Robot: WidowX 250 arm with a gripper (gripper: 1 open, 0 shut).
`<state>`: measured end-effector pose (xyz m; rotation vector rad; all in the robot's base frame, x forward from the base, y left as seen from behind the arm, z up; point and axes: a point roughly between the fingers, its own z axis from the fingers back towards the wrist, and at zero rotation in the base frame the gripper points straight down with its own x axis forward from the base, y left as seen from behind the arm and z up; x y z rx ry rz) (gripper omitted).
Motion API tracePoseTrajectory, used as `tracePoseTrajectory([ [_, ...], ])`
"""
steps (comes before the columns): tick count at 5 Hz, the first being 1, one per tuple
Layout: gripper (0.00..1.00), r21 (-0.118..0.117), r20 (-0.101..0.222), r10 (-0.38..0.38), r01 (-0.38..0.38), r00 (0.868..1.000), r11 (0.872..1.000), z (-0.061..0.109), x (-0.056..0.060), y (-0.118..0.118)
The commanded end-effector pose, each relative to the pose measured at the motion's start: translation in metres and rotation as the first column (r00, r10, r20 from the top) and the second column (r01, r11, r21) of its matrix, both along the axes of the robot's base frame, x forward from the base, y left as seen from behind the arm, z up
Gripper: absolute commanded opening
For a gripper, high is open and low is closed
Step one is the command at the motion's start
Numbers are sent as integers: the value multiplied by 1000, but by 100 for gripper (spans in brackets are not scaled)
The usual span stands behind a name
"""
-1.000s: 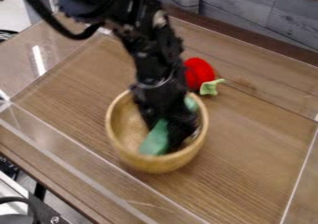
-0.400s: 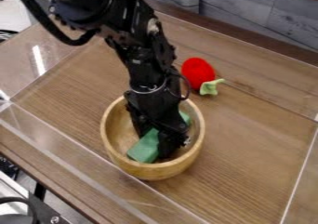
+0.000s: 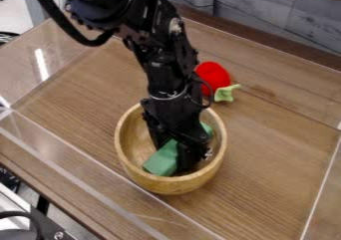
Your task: Remove the green stick from the brown bowl and put it on the table
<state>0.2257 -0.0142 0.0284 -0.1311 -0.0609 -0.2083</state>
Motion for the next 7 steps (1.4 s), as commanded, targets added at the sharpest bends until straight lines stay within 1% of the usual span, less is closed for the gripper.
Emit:
tracePoseTrajectory([
  [1, 0, 5, 42, -10, 10, 999, 1000, 17, 11, 2],
  [2, 0, 14, 45, -6, 6, 999, 1000, 25, 13, 6],
  [3, 0, 23, 46, 24, -25, 999, 999, 34, 13, 7],
  [4, 0, 27, 45, 49, -50, 998, 998, 41, 13, 6],
  [5, 0, 31, 60, 108, -110, 992, 994, 51, 16, -8],
  [6, 0, 29, 69, 173, -175, 983, 984, 48, 13, -35],
  [7, 0, 23, 59, 207, -209, 977, 978, 30, 11, -75],
])
